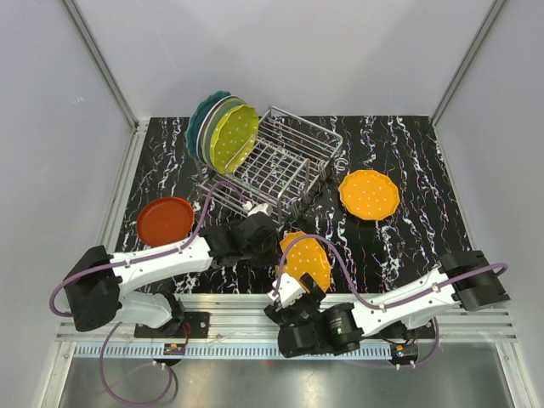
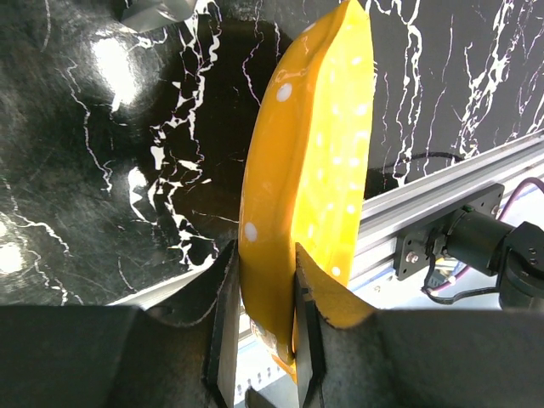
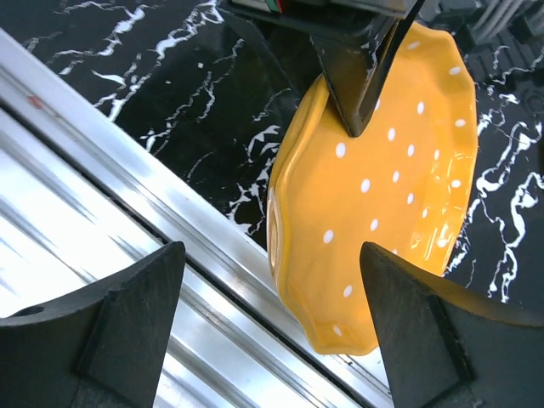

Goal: Load the plates into the dish rack
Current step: Pass the plate from the right arm to the left

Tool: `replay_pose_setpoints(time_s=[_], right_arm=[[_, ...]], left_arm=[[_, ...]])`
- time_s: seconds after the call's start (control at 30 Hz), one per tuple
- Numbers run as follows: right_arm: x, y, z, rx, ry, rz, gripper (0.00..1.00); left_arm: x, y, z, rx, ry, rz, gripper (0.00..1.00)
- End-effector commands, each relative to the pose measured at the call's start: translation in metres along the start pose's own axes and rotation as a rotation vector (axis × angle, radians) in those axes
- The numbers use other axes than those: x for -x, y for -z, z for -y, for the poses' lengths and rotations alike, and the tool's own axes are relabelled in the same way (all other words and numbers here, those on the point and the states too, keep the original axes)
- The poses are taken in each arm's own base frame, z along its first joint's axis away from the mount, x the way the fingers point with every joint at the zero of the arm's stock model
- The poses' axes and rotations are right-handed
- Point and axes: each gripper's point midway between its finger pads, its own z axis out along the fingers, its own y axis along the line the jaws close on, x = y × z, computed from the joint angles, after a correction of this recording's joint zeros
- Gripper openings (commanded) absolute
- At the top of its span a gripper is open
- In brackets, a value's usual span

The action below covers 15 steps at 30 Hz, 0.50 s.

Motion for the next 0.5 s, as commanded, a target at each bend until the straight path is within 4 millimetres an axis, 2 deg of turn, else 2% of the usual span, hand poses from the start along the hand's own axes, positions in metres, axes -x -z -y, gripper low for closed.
replay_pose_setpoints(time_s=[0.0, 0.2, 0.33, 0.47], right_arm=[[0.021, 0.009, -0.009, 0.070, -0.050, 0.035, 0.91], [0.047, 0.025, -0.004, 0.150, -0.158, 0.082, 0.91], [0.056, 0.032, 0.005, 0.172, -0.210, 0.110, 0.90], [0.058, 0.033, 0.015, 0.144, -0.214, 0.115, 0.87]], left_arm=[[0.024, 0.021, 0.026, -0.090, -0.033, 0.100, 0.00], [0.026, 0.027, 0.020, -0.077, -0.086, 0.114, 0.00], [0.026, 0.030, 0.018, -0.081, -0.089, 0.124, 0.00], [0.026, 0.034, 0.015, -0.093, -0.089, 0.139, 0.00]])
